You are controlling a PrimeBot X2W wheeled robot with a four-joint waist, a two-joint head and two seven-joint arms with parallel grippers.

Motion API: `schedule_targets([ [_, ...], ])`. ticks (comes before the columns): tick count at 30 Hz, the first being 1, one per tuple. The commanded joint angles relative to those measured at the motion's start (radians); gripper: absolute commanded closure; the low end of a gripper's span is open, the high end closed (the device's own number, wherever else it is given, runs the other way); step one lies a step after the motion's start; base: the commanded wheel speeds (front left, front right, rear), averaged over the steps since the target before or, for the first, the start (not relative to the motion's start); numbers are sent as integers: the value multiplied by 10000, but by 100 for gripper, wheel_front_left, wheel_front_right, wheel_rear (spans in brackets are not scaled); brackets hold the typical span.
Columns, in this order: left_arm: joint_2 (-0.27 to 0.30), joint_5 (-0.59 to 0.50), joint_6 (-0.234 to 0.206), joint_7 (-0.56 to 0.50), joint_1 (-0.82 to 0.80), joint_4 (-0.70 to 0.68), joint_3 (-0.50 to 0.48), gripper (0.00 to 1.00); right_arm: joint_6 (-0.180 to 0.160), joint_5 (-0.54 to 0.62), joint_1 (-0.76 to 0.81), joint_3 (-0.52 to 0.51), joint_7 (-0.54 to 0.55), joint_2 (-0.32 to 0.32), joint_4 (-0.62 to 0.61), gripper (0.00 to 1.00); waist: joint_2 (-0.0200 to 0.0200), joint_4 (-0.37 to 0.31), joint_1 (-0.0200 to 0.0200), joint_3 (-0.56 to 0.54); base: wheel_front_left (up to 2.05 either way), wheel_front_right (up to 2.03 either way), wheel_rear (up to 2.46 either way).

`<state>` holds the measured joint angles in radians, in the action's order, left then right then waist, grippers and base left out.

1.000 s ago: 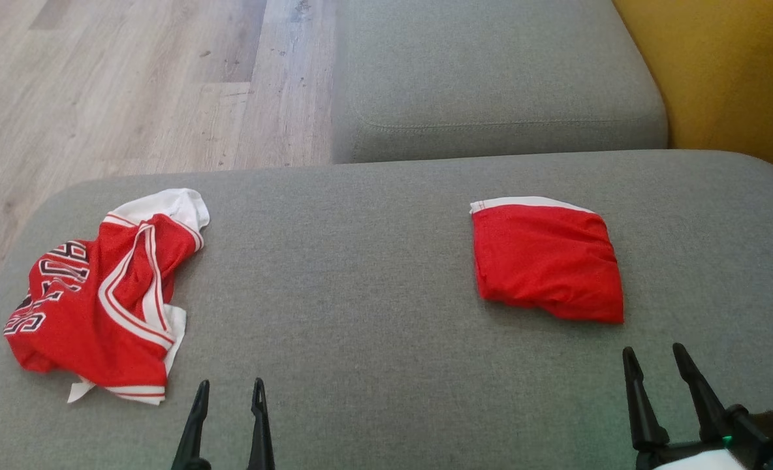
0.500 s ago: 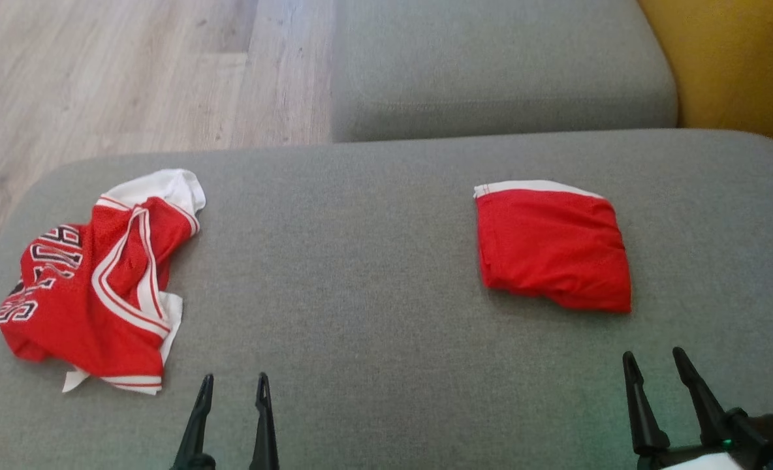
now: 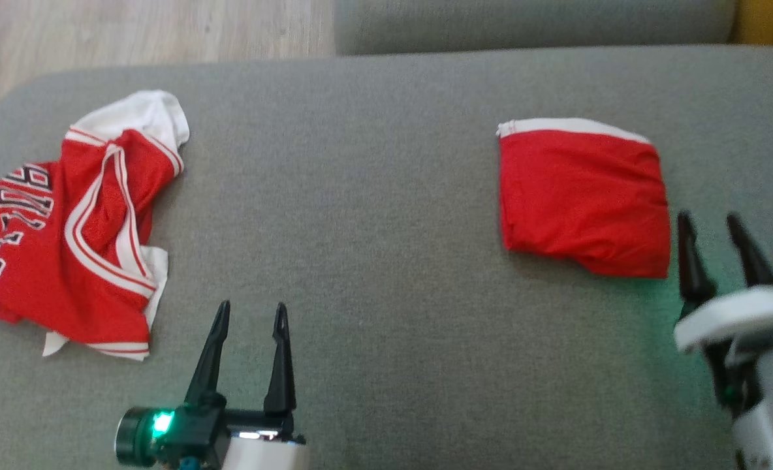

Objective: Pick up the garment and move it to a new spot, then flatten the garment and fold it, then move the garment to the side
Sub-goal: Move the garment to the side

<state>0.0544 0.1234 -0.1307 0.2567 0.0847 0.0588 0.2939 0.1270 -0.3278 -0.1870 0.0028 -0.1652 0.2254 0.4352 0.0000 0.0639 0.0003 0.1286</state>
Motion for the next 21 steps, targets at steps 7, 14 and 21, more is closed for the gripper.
schedule_targets([
  [7,-41,-33,-40,51,-986,-405,96,0,37,-2053,-1994,384,1650,1001,1404,0,0,342,-3,1000,0,0,0],
  [14,-41,-25,-225,51,-1376,-413,186,0,37,-3588,-2648,1249,2384,1596,1926,0,0,494,-3,1468,0,0,0],
  [21,-41,80,-389,51,-1620,-354,357,0,37,-4456,-2937,2268,2687,1853,2067,100,0,448,-3,1757,0,0,0],
])
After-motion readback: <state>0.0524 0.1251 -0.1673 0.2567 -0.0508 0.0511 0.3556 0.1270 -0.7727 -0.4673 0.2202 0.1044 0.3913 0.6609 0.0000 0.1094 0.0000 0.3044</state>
